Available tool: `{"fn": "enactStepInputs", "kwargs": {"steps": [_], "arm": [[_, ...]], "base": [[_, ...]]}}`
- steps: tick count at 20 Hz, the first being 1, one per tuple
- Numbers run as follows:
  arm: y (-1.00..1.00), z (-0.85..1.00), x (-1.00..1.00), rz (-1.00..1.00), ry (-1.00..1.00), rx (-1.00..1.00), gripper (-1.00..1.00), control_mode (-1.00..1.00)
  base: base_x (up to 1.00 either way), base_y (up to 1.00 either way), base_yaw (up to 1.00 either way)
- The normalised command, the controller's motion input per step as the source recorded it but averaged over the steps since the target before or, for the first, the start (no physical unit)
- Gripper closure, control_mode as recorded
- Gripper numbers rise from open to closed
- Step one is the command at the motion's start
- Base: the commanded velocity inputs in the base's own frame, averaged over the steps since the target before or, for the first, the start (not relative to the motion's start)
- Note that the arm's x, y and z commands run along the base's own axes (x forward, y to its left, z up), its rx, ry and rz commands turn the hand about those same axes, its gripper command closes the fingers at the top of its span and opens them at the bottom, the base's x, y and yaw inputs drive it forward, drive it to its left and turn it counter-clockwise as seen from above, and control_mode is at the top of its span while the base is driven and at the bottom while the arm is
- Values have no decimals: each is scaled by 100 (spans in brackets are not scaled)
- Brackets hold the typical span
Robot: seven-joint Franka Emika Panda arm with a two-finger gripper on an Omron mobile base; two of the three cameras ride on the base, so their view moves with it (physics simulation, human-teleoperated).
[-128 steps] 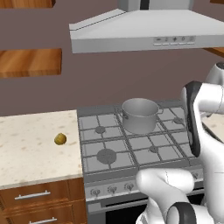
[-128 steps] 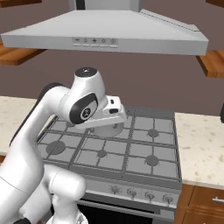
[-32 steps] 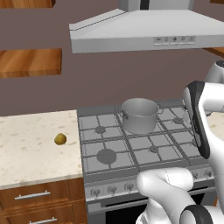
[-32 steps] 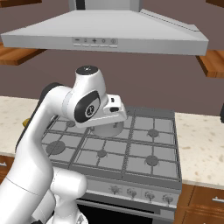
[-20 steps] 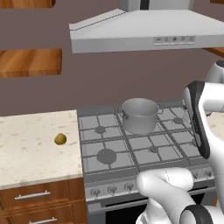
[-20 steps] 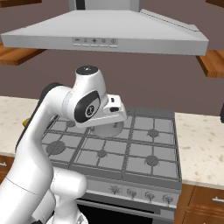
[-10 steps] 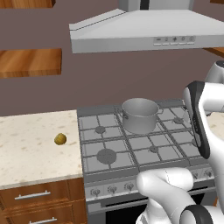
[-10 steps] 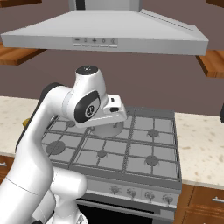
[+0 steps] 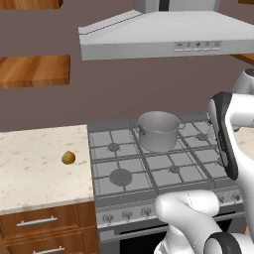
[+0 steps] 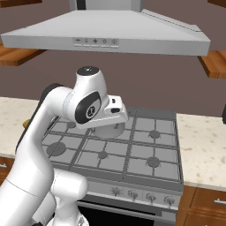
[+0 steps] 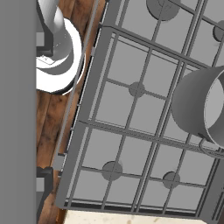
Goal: Turn on the burner for the pot on the stove. Wait thirty seconds for the pot to heat up. Then add the squash to the pot.
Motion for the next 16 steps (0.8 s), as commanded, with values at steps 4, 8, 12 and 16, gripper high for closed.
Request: {"fn": "enactStepInputs", "kwargs": {"steps": [4, 8, 12, 16], "arm": [[0, 0, 0, 0, 0, 0, -100, -100], [0, 0, 0, 0, 0, 0, -100, -100], [0, 0, 0, 0, 0, 0, -100, -100], [0, 0, 0, 0, 0, 0, -100, -100]], "base": [[0, 0, 0], [0, 0, 0], [0, 0, 0], [0, 0, 0]]}}
